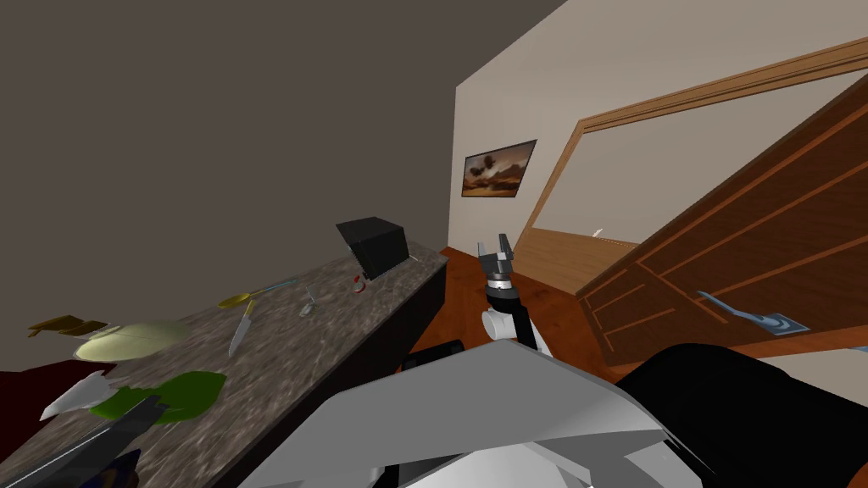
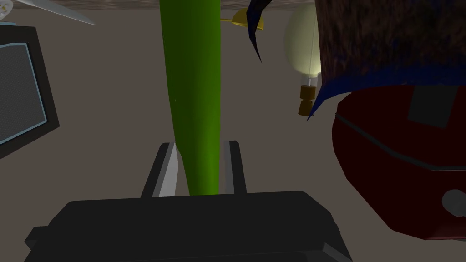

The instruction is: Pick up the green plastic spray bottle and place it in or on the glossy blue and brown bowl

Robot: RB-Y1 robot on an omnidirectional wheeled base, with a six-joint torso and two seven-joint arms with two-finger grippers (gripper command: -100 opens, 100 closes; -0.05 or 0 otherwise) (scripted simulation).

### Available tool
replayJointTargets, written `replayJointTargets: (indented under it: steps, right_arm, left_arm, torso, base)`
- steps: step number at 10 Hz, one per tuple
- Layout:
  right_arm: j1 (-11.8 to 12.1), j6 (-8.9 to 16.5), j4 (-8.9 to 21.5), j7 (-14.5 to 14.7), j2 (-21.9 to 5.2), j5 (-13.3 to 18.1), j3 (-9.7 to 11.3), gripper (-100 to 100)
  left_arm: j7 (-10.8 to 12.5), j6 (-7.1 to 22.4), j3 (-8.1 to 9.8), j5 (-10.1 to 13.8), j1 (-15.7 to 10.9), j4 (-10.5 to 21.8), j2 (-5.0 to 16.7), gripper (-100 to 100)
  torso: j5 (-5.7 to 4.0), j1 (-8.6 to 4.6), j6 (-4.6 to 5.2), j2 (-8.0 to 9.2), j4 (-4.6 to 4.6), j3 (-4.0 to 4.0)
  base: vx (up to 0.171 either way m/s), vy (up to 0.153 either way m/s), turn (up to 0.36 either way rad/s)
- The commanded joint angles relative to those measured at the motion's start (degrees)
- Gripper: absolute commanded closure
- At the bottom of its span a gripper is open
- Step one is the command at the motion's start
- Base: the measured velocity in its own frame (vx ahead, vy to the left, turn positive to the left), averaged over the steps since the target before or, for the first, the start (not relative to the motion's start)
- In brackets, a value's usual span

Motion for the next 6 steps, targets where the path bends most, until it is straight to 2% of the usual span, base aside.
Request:
replayJointTargets:
  steps: [1, 3, 4, 6]
  right_arm:
    - [0.00, 0.00, 0.00, 0.00, 0.00, 0.00, 0.00, 0]
    - [-0.02, 0.00, 0.00, 0.00, 0.01, 0.00, 0.01, 0]
    - [-0.01, 0.00, 0.00, 0.00, 0.01, 0.00, 0.01, 0]
    - [-0.02, 0.00, 0.00, 0.00, 0.01, 0.00, 0.01, 0]
  left_arm:
    - [-0.47, -0.46, 1.93, -0.25, 0.88, -0.76, 1.64, 100]
    - [-0.68, -0.78, 3.31, -0.37, 1.60, -1.32, 2.87, 100]
    - [-0.86, -1.12, 4.85, -0.47, 2.48, -1.97, 4.27, 100]
    - [-0.97, -1.45, 6.47, -0.56, 3.47, -2.68, 5.75, 100]
  torso:
    - [0.00, 0.00, 0.00, 0.00, 0.00, 0.00]
    - [-0.13, -0.25, -0.01, 0.43, 0.10, 0.25]
    - [-0.15, -0.29, -0.06, 0.50, 0.11, 0.29]
    - [-0.23, -0.46, -0.04, 0.58, 0.12, 0.33]
  base:
    - [-0.079, -0.047, -0.065]
    - [-0.125, -0.050, -0.039]
    - [-0.122, -0.076, -0.027]
    - [-0.119, -0.060, -0.025]
